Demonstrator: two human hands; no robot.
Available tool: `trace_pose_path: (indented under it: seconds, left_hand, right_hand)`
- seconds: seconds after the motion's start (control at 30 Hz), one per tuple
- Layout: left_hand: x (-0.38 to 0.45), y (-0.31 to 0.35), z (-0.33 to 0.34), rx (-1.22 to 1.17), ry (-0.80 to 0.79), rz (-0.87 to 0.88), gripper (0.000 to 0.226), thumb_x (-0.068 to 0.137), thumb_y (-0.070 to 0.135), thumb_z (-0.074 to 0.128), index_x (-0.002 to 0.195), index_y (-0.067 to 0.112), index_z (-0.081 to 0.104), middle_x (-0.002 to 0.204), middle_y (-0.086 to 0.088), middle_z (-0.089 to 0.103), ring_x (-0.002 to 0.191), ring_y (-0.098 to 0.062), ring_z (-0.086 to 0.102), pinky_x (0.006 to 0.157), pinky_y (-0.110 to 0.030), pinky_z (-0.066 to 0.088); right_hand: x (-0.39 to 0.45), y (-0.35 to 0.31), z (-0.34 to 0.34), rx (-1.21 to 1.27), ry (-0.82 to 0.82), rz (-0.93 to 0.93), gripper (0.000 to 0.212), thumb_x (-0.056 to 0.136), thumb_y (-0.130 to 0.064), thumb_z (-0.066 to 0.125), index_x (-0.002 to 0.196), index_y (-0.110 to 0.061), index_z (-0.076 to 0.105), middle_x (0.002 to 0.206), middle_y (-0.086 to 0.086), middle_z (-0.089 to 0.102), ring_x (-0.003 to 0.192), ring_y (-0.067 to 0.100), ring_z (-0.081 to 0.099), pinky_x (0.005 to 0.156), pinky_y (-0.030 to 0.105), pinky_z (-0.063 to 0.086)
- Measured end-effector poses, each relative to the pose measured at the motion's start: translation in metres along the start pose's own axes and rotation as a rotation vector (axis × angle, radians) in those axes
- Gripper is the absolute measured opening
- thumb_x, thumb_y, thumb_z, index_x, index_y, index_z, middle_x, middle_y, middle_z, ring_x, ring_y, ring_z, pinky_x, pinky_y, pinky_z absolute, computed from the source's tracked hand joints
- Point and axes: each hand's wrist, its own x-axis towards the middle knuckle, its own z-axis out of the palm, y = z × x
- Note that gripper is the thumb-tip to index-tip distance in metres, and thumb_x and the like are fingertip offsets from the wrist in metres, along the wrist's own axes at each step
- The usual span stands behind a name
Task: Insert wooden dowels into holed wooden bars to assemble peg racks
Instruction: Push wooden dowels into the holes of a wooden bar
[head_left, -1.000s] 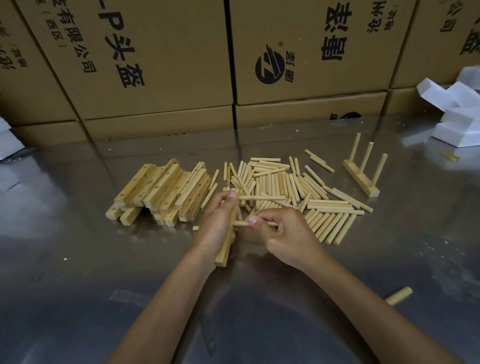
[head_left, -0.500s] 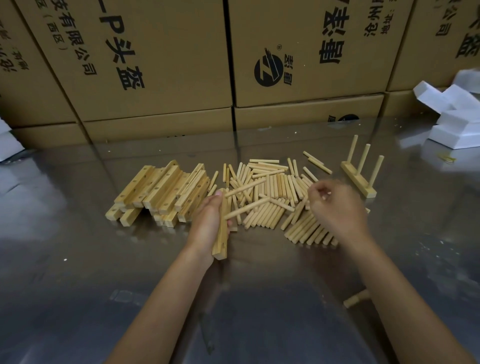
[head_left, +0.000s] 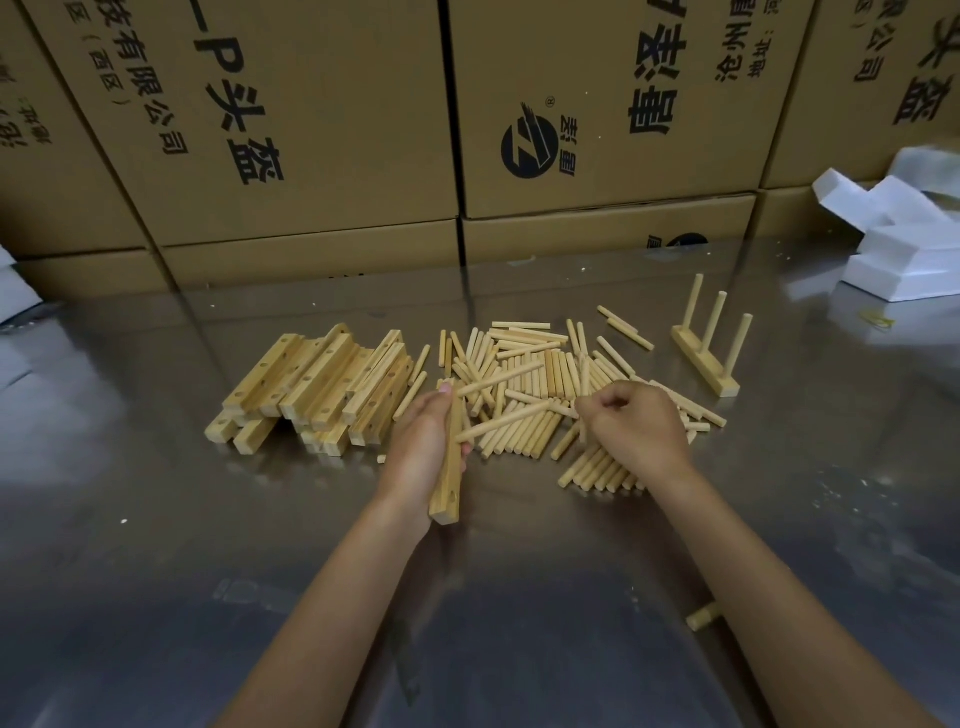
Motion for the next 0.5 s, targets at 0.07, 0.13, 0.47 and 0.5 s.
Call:
trace_pose_path:
  seconds: [0.07, 0.13, 0.47, 0.5]
  left_hand:
    - [0.002, 0.001, -0.002, -0.046, 0.0, -0.026, 0.03, 0.104, 0.042, 0.047, 0.114, 0.021, 0.065, 0.06, 0.001, 0.059, 0.043, -0.007, 0.052, 0.04, -0.021, 0.043]
    - [0.003, 0.001, -0.005, -0.111, 0.009, -0.059, 0.034, 0.105, 0.041, 0.046, 0.116, 0.015, 0.065, 0.053, 0.002, 0.056, 0.04, -0.008, 0.05, 0.038, -0.021, 0.042]
    - [0.012, 0.004, -0.015, -0.284, 0.082, -0.136, 0.033, 0.103, 0.044, 0.047, 0.112, 0.016, 0.063, 0.056, 0.001, 0.052, 0.038, -0.009, 0.046, 0.037, -0.019, 0.04]
    - [0.013, 0.003, -0.015, -0.262, 0.092, -0.12, 0.032, 0.102, 0.044, 0.048, 0.111, 0.016, 0.062, 0.06, 0.001, 0.053, 0.039, -0.009, 0.047, 0.037, -0.02, 0.04]
  right_hand:
    - [-0.005, -0.008, -0.005, 0.176, -0.061, -0.008, 0.014, 0.08, -0.028, 0.066, 0.068, -0.022, 0.069, 0.065, -0.011, 0.068, 0.07, 0.004, 0.062, 0.064, 0.024, 0.043]
    - [-0.011, -0.015, -0.007, 0.277, -0.193, -0.035, 0.008, 0.083, -0.027, 0.066, 0.077, -0.021, 0.069, 0.07, -0.005, 0.072, 0.071, 0.003, 0.065, 0.068, 0.024, 0.043]
    - [-0.047, -0.035, 0.005, 0.225, -0.714, -0.384, 0.021, 0.093, -0.024, 0.062, 0.098, -0.038, 0.077, 0.076, -0.002, 0.07, 0.058, 0.016, 0.047, 0.053, 0.024, 0.036]
    - [-0.05, -0.036, 0.009, 0.247, -0.702, -0.406, 0.023, 0.093, -0.022, 0.061, 0.098, -0.037, 0.077, 0.077, 0.001, 0.069, 0.06, 0.021, 0.046, 0.054, 0.026, 0.036]
